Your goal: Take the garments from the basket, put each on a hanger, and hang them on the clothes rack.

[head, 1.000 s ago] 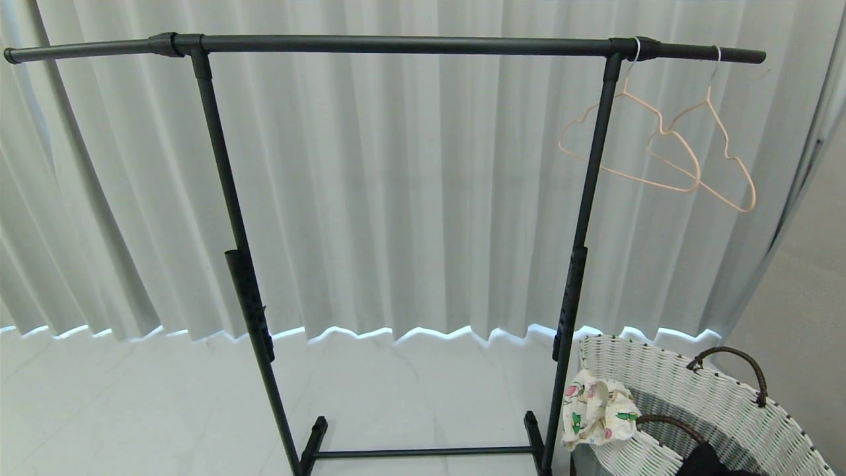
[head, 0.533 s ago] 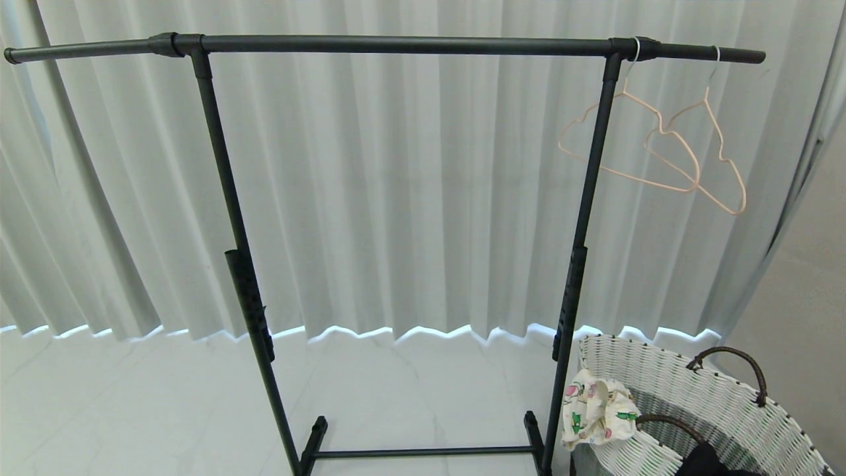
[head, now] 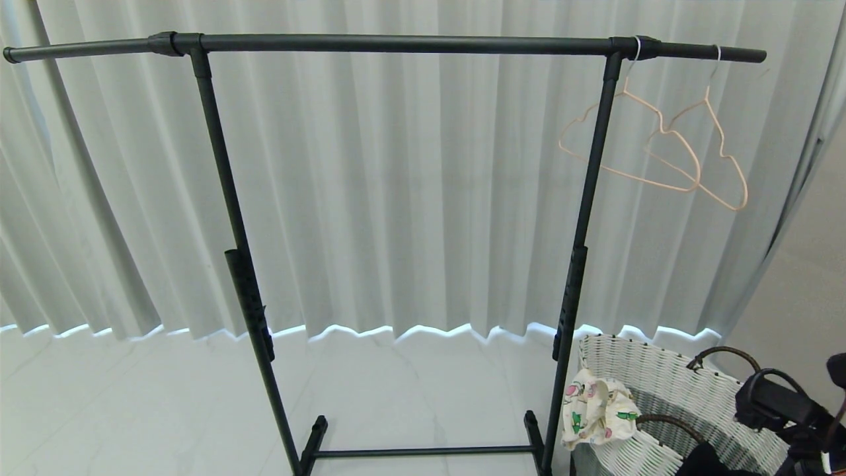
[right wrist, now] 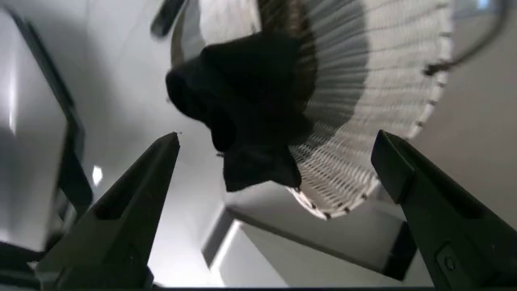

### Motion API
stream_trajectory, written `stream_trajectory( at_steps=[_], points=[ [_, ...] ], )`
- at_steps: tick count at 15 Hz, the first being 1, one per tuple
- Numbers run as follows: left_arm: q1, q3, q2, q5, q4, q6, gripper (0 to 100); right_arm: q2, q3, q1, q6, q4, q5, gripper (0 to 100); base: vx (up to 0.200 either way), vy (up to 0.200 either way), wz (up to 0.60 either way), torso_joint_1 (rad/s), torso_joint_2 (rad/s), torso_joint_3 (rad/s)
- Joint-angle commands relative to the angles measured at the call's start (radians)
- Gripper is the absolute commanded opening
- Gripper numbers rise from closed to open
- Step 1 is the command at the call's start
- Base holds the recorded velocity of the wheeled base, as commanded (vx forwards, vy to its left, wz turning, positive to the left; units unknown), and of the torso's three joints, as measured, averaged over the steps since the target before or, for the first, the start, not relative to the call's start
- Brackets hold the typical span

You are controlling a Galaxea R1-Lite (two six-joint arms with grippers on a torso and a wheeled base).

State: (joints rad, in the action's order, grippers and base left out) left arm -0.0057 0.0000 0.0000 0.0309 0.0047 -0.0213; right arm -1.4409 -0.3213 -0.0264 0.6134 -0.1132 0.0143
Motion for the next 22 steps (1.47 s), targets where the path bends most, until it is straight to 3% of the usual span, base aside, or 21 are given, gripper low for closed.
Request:
stream_trajectory(
  at_steps=[1, 4, 8, 12, 14, 15, 18, 22],
  points=[
    [0.0, 0.0, 0.0, 0.0, 0.0, 0.0, 100, -0.242, -0.007, 0.002, 0.054, -0.051, 0.003, 100, 0.0, 0.0, 0.0, 0.0, 0.0, 0.0],
    [0.0, 0.0, 0.0, 0.0, 0.0, 0.0, 100, -0.319, -0.007, 0.003, 0.055, -0.131, 0.007, 100, 0.0, 0.0, 0.0, 0.0, 0.0, 0.0],
    [0.0, 0.0, 0.0, 0.0, 0.0, 0.0, 100, -0.438, -0.007, 0.045, 0.063, -0.276, 0.067, 100, 0.0, 0.0, 0.0, 0.0, 0.0, 0.0],
    [0.0, 0.0, 0.0, 0.0, 0.0, 0.0, 100, -0.48, -0.009, 0.114, 0.154, -0.339, 0.081, 100, 0.0, 0.0, 0.0, 0.0, 0.0, 0.0],
    [0.0, 0.0, 0.0, 0.0, 0.0, 0.0, 100, -0.489, -0.005, 0.118, 0.157, -0.358, 0.075, 100, 0.0, 0.0, 0.0, 0.0, 0.0, 0.0],
    [0.0, 0.0, 0.0, 0.0, 0.0, 0.0, 100, -0.49, -0.002, 0.118, 0.157, -0.368, 0.069, 0, 0.0, 0.0, 0.0, 0.0, 0.0, 0.0],
    [0.0, 0.0, 0.0, 0.0, 0.0, 0.0, 100, -0.46, 0.005, 0.118, 0.154, -0.372, 0.061, 0, 0.0, 0.0, 0.0, 0.0, 0.0, 0.0],
    [0.0, 0.0, 0.0, 0.0, 0.0, 0.0, 100, -0.285, 0.064, 0.074, 0.128, -0.367, 0.047, 0, 0.0, 0.0, 0.0, 0.0, 0.0, 0.0]
  ],
)
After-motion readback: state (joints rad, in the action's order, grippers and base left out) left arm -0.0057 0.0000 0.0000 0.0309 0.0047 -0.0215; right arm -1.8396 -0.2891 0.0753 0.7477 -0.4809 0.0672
